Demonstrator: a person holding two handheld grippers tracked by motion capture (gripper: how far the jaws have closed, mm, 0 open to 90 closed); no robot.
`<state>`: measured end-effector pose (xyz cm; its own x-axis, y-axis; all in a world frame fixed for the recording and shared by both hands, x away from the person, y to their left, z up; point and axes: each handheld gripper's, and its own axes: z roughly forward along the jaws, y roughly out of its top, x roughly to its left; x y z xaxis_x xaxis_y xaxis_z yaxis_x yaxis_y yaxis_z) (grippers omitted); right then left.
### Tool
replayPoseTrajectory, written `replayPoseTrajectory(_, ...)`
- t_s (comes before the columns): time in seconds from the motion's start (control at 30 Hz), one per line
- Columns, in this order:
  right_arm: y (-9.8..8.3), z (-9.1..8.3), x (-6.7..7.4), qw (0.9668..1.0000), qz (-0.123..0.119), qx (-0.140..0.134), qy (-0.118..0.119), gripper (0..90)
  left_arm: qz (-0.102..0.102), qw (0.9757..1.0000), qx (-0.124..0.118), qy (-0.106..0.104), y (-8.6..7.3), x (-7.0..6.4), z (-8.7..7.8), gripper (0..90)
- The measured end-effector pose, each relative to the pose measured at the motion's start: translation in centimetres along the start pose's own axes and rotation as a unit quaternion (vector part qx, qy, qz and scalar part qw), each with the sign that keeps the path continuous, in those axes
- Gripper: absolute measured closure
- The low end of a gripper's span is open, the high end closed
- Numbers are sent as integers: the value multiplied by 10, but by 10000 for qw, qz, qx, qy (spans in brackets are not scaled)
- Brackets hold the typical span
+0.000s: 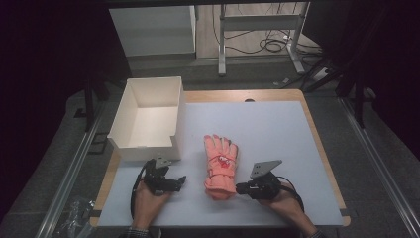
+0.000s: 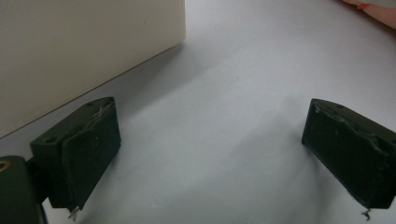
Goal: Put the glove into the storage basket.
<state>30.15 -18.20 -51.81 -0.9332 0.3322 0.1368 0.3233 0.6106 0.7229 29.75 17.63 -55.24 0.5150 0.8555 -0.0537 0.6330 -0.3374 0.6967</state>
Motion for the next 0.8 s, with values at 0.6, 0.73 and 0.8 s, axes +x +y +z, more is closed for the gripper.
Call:
replayPoseTrajectory(0.6, 18, 37, 17, 9994, -181, 133, 247, 790, 2, 10000, -12, -1, 0, 0, 0, 45)
replayPoseTrajectory(0.73, 23, 43, 20, 9994, -218, 144, 223, 790, 55, 10000, 25, -34, -2, 1, -3, 47)
replayPoseTrajectory(0.8, 25, 46, 21, 9994, -242, 150, 203, 790, 82, 9999, 62, -47, -3, 2, -6, 47)
